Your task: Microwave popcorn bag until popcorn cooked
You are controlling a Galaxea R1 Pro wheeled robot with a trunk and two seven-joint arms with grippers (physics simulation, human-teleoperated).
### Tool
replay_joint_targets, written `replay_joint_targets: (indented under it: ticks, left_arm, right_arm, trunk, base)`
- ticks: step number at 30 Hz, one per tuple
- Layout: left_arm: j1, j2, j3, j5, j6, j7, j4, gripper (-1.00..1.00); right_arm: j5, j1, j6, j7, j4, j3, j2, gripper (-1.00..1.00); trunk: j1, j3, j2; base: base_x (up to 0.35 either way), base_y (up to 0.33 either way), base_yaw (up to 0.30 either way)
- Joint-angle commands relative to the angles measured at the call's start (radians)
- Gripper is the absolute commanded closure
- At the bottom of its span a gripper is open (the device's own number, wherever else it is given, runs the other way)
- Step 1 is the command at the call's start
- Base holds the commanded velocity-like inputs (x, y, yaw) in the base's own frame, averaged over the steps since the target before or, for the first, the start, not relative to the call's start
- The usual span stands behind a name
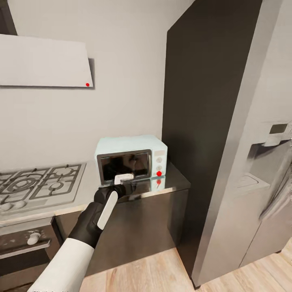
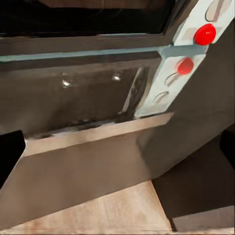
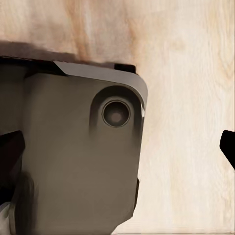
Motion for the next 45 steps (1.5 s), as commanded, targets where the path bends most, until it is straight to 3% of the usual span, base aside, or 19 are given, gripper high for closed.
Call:
replay_joint_targets:
  ticks: [1,7,9,10,12,14,16,19,21,23,25,26,28,29,32,38,45]
  left_arm:
    - [-0.001,0.000,-0.001,0.010,-0.001,0.019,0.039,-1.00]
    - [-0.001,0.002,-0.001,0.008,-0.052,0.025,0.247,-1.00]
    - [-0.001,0.004,-0.001,0.009,-0.158,0.026,0.344,-1.00]
    - [-0.001,0.005,0.000,0.009,-0.218,0.025,0.439,-1.00]
    - [-0.001,0.006,0.000,0.009,-0.234,0.021,0.500,-1.00]
    - [-0.001,0.007,0.001,0.008,-0.248,0.017,0.616,-1.00]
    - [-0.001,0.008,0.002,0.010,-0.302,0.014,0.741,-1.00]
    - [-0.001,0.010,0.003,0.010,-0.452,0.014,0.962,-1.00]
    - [-0.001,0.012,0.004,0.012,-0.526,0.012,1.068,-1.00]
    - [0.007,0.015,0.004,0.015,-0.566,0.012,1.120,-1.00]
    - [0.009,0.033,0.004,0.015,-0.580,0.012,1.132,-1.00]
    - [0.014,0.070,0.004,0.013,-0.585,0.000,1.136,-1.00]
    - [0.044,0.103,0.004,0.013,-0.600,-0.040,1.137,-1.00]
    - [0.099,0.127,0.004,0.012,-0.632,-0.081,1.137,-1.00]
    - [0.236,0.157,0.004,0.013,-0.747,-0.150,1.138,-1.00]
    - [0.404,0.160,0.004,0.013,-0.780,-0.169,1.138,-1.00]
    - [0.461,0.154,0.003,0.006,-0.794,-0.170,1.137,-1.00]
  right_arm:
    - [0.008,-0.001,-0.005,0.000,0.003,-0.008,-0.001,-1.00]
    - [0.008,-0.001,-0.005,0.000,0.003,-0.007,-0.001,-1.00]
    - [0.008,-0.001,-0.005,0.000,0.003,-0.007,-0.001,-1.00]
    - [0.008,-0.001,-0.005,0.001,0.003,-0.007,-0.001,-1.00]
    - [0.008,-0.001,-0.005,0.001,0.003,-0.007,-0.001,-1.00]
    - [0.008,-0.001,-0.005,0.001,0.003,-0.006,-0.001,-1.00]
    - [0.009,-0.001,-0.005,0.001,0.003,-0.006,-0.001,-1.00]
    - [0.009,-0.001,-0.005,0.000,0.003,-0.005,-0.001,-1.00]
    - [0.009,-0.001,-0.005,0.000,0.003,-0.006,-0.001,-1.00]
    - [0.010,-0.001,-0.005,0.000,0.003,-0.006,-0.002,-1.00]
    - [0.010,-0.001,-0.006,0.000,0.003,-0.006,-0.002,-1.00]
    - [0.010,-0.001,-0.008,0.000,0.003,-0.005,-0.002,-1.00]
    - [0.010,-0.001,-0.010,0.000,0.003,-0.006,-0.002,-1.00]
    - [0.010,-0.001,-0.011,0.000,0.003,-0.006,-0.001,-1.00]
    - [0.010,-0.001,-0.009,0.000,0.003,-0.006,-0.001,-1.00]
    - [0.010,-0.001,-0.013,-0.018,0.003,-0.006,-0.001,-1.00]
    - [0.009,-0.001,-0.014,-0.020,0.003,-0.006,0.002,-1.00]
  trunk:
    - [-0.001,-0.001,-0.001]
    - [-0.001,-0.001,-0.001]
    - [-0.001,-0.001,-0.001]
    - [-0.001,-0.001,-0.001]
    - [-0.001,-0.001,-0.001]
    - [-0.001,-0.001,-0.001]
    - [-0.001,-0.001,-0.001]
    - [-0.001,-0.001,-0.001]
    - [-0.001,-0.001,-0.001]
    - [-0.001,-0.001,-0.001]
    - [-0.001,-0.001,-0.001]
    - [-0.001,-0.001,-0.001]
    - [-0.001,-0.001,-0.001]
    - [-0.001,-0.001,-0.001]
    - [-0.001,-0.001,-0.001]
    - [-0.001,-0.001,-0.001]
    - [-0.001,-0.001,-0.001]
  base:
    - [-0.328,0.084,0.000]
    - [-0.328,0.084,0.000]
    - [-0.329,0.084,0.000]
    - [-0.318,0.084,0.000]
    - [-0.289,0.084,0.000]
    - [-0.165,0.056,0.000]
    - [-0.043,0.015,0.000]
    - [-0.009,0.003,0.000]
    - [-0.002,0.001,0.000]
    - [0.000,0.000,0.000]
    - [0.000,0.000,0.000]
    - [0.000,0.000,0.000]
    - [0.000,0.000,0.000]
    - [0.000,0.000,0.000]
    - [0.000,0.000,0.000]
    - [0.000,0.000,0.000]
    - [0.000,0.000,0.022]
